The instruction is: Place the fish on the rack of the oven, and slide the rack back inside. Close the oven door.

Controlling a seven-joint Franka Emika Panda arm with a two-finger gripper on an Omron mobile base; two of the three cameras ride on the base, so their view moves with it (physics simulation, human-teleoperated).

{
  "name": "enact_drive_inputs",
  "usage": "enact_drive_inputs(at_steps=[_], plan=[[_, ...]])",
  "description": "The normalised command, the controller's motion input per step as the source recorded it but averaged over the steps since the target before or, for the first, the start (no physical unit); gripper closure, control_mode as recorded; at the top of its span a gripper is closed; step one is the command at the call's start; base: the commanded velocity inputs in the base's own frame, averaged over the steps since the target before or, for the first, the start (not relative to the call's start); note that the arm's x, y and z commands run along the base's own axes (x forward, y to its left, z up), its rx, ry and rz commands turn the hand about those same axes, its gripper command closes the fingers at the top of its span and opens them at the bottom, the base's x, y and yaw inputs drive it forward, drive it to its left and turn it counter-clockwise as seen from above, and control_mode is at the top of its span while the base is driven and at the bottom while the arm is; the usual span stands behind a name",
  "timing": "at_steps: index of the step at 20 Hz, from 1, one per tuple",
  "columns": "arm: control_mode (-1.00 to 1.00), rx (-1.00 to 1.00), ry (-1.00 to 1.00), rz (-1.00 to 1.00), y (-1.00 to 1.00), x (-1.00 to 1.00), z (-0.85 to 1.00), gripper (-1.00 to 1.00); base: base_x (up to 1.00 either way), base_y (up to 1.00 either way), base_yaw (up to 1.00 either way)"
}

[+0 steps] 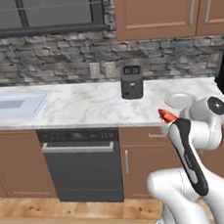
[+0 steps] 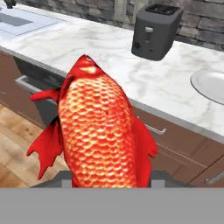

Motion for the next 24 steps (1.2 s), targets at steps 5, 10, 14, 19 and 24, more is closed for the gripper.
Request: enact_drive_inputs(at_steps=[5,10,14,19,24], plan=[[1.0,0.0,0.0,0.0,0.0,0.0,0.0,1.0,-0.98,0.34,0.17],[1.0,0.0,0.0,0.0,0.0,0.0,0.0,1.0,-1.0,0.24,0.12],[1.0,0.0,0.0,0.0,0.0,0.0,0.0,1.0,-1.0,0.11,0.07],[1.0,0.0,0.0,0.0,0.0,0.0,0.0,1.0,-1.0,0.01,0.02],[1.0,0.0,0.0,0.0,0.0,0.0,0.0,1.0,-1.0,-0.01,0.0]])
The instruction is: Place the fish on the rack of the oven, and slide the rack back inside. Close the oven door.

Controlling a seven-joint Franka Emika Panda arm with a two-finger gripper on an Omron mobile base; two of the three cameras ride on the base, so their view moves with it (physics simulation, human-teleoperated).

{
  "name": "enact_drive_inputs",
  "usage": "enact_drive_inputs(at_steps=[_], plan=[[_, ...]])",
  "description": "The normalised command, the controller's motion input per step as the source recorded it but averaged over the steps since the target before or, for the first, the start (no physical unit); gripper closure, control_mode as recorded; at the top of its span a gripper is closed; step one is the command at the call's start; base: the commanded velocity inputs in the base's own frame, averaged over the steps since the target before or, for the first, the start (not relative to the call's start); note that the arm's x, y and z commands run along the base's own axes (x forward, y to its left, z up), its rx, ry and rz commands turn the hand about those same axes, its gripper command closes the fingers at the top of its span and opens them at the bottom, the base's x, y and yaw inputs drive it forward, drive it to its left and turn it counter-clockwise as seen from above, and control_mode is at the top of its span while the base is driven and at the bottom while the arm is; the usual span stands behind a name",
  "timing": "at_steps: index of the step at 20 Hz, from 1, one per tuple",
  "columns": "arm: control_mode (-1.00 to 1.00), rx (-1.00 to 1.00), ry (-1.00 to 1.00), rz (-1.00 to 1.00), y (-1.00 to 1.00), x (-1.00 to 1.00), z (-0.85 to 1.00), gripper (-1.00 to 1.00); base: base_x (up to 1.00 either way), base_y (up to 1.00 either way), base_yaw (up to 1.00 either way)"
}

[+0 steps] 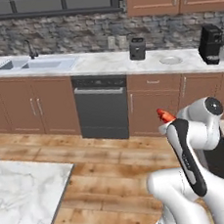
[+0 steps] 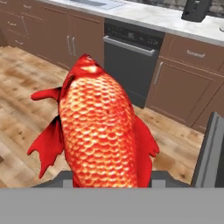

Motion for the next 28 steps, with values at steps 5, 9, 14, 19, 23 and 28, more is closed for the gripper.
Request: enact_drive_inputs(at_steps=[5,9,14,19,23,28], plan=[[1.0,0.0,0.0,0.0,0.0,0.0,0.0,1.0,-1.0,0.0,-0.06],[1.0,0.0,0.0,0.0,0.0,0.0,0.0,1.0,-0.88,-0.15,-0.2],[1.0,0.0,0.0,0.0,0.0,0.0,0.0,1.0,-0.34,-0.26,-0.33],[1.0,0.0,0.0,0.0,0.0,0.0,0.0,1.0,0.0,-0.16,-0.39],[1.0,0.0,0.0,0.0,0.0,0.0,0.0,1.0,0.0,-0.22,-0.4],[1.0,0.0,0.0,0.0,0.0,0.0,0.0,1.0,0.06,-0.25,-0.39]])
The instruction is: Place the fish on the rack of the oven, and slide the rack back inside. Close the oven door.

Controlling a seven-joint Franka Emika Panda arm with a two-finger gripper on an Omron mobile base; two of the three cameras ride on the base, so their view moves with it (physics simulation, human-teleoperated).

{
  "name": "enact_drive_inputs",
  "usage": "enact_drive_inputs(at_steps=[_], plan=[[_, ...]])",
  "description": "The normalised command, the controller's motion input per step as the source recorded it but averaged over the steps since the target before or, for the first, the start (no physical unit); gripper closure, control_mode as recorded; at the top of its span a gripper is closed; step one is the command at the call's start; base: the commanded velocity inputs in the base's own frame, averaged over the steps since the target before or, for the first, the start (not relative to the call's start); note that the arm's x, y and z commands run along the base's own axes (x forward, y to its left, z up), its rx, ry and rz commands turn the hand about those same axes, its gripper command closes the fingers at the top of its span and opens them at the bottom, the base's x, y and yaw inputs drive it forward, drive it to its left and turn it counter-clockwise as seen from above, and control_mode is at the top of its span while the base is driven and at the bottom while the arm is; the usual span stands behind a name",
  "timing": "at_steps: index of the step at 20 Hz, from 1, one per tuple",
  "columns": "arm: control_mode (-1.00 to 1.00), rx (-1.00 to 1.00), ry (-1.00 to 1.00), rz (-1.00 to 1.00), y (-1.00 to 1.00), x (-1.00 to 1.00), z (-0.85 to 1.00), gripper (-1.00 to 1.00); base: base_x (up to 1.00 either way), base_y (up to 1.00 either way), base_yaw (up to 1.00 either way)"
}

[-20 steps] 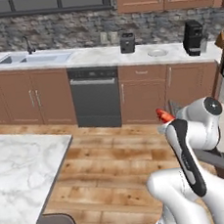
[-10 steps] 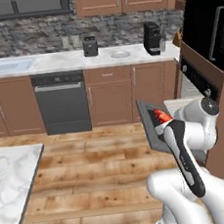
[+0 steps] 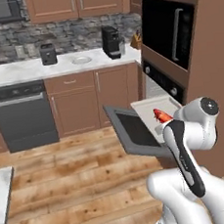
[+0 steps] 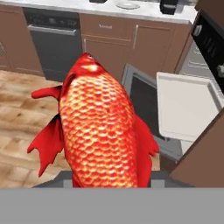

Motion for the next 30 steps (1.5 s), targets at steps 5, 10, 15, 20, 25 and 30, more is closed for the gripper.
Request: enact_drive_inputs(at_steps=[5,10,15,20,25,30], plan=[[1.0,0.0,0.0,0.0,0.0,0.0,0.0,1.0,0.27,-0.16,-0.38],[1.0,0.0,0.0,0.0,0.0,0.0,0.0,1.0,0.51,-0.03,-0.35],[1.0,0.0,0.0,0.0,0.0,0.0,0.0,1.0,0.74,0.0,-0.29],[1.0,0.0,0.0,0.0,0.0,0.0,0.0,1.0,0.73,0.13,-0.27],[1.0,0.0,0.0,0.0,0.0,0.0,0.0,1.0,0.65,0.38,-0.2],[1.0,0.0,0.0,0.0,0.0,0.0,0.0,1.0,0.54,0.46,-0.14]])
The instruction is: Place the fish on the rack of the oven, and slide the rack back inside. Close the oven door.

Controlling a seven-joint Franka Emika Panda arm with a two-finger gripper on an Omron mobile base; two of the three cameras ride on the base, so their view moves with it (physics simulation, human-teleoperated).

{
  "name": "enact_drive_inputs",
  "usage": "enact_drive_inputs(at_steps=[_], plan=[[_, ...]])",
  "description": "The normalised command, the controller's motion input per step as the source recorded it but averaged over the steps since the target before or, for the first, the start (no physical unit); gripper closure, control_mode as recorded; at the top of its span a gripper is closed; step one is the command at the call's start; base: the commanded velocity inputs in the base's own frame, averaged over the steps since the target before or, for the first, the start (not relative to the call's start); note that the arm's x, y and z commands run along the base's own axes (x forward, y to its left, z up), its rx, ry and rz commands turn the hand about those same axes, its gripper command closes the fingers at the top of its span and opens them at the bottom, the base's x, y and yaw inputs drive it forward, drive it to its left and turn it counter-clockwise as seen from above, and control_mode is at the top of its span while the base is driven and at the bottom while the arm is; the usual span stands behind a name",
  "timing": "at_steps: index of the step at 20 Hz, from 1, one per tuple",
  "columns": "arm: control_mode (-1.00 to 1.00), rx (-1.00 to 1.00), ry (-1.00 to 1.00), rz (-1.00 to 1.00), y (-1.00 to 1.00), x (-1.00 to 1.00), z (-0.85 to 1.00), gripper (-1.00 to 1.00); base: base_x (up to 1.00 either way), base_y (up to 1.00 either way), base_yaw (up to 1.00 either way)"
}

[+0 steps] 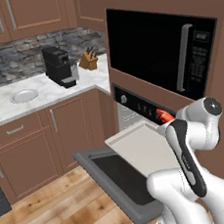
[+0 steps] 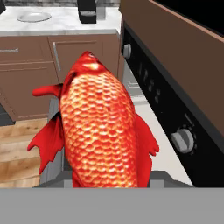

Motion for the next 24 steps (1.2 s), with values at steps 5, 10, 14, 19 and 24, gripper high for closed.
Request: enact_drive_inputs(at_steps=[5,10,14,19,24], plan=[[-1.0,-0.01,0.0,-0.05,0.31,0.09,-0.16,1.0,0.05,0.09,-0.01],[-1.0,-0.01,0.01,-0.02,0.37,0.04,-0.18,1.0,0.0,0.0,0.0],[-1.0,-0.12,0.02,-0.02,0.32,0.01,-0.42,1.0,0.0,0.0,0.0],[-1.0,-0.2,0.1,-0.09,0.23,0.1,-0.6,1.0,0.0,0.0,0.0],[-1.0,-0.21,0.12,-0.12,0.11,0.04,-0.91,1.0,0.0,0.0,0.0]])
